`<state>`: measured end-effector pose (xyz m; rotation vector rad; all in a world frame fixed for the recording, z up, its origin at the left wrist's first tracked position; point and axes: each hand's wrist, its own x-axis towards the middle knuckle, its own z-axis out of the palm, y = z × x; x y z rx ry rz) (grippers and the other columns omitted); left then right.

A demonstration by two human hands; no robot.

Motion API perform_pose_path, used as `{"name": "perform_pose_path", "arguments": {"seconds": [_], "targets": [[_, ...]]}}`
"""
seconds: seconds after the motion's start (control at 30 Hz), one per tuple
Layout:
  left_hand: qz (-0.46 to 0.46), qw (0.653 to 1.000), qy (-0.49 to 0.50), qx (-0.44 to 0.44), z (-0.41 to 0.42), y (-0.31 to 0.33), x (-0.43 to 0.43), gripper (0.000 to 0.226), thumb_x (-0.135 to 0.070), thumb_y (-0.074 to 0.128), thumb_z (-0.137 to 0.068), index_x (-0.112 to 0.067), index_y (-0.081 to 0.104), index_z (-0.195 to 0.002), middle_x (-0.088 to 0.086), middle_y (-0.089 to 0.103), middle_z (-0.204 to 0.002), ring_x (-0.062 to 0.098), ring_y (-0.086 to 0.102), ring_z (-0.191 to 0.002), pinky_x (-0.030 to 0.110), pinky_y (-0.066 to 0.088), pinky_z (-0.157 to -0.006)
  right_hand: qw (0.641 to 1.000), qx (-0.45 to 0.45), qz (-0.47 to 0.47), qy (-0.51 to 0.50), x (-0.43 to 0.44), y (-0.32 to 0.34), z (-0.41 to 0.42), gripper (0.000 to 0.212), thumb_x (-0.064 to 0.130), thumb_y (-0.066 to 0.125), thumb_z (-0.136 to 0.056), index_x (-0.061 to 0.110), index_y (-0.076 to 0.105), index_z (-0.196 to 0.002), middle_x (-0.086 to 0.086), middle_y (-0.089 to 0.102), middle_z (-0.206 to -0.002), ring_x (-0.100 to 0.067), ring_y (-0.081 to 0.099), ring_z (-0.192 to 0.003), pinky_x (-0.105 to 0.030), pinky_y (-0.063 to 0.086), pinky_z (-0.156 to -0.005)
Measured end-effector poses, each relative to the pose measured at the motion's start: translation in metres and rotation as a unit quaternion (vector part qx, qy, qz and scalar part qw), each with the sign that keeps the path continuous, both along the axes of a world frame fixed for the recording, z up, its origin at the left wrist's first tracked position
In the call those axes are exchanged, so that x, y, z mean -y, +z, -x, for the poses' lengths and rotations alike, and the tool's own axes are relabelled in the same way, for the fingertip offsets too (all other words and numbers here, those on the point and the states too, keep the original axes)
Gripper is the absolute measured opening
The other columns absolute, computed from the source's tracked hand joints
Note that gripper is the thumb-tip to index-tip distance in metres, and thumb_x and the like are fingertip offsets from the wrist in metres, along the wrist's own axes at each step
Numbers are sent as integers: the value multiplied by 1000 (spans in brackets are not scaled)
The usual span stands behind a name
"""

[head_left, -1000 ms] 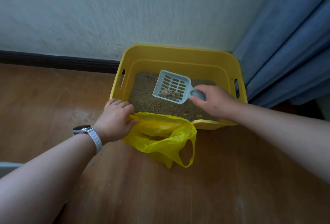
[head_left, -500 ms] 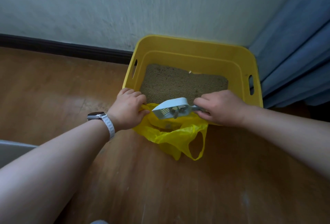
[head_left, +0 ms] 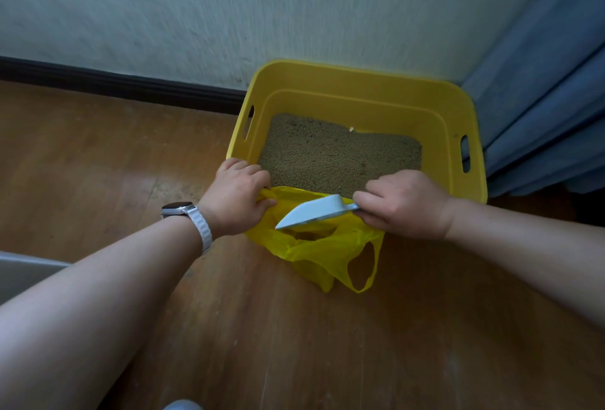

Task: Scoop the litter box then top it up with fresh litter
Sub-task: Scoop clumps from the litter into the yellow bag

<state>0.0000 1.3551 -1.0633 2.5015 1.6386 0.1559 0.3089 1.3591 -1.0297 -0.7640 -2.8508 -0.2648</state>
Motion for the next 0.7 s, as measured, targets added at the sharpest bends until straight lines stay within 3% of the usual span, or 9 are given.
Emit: {"name": "perform_pose_path", "arguments": {"seconds": [0.37, 0.53, 0.7], "targets": [[-4, 1000, -2, 0, 2, 0, 0, 23, -41, 71, -82, -20, 62, -86, -4, 60, -84, 24, 58, -85, 45, 36, -100, 1000, 8, -9, -5, 0, -3, 3, 24, 32, 51, -91, 16, 62, -77, -2, 51, -61, -24, 54, -50, -28, 32, -40], [0, 1000, -5, -4, 3, 0, -1, 23, -40, 71, -82, -19, 63, -87, -4, 60, -84, 25, 58, -85, 45, 36, -100, 987, 4, 104, -121, -3, 4, 1, 28, 42, 46, -86, 19, 61, -84, 2, 60, -66, -25, 60, -55, -25, 31, -42], [-2, 1000, -7, -4, 3, -1, -1, 22, -40, 70, -83, -19, 62, -88, -4, 61, -85, 25, 58, -86, 45, 35, -102, 900, 53, 311, -300, -27, 31, -7, 20, 47, 51, -91, 29, 57, -97, 8, 62, -76, -13, 57, -62, -29, 42, -51]]}}
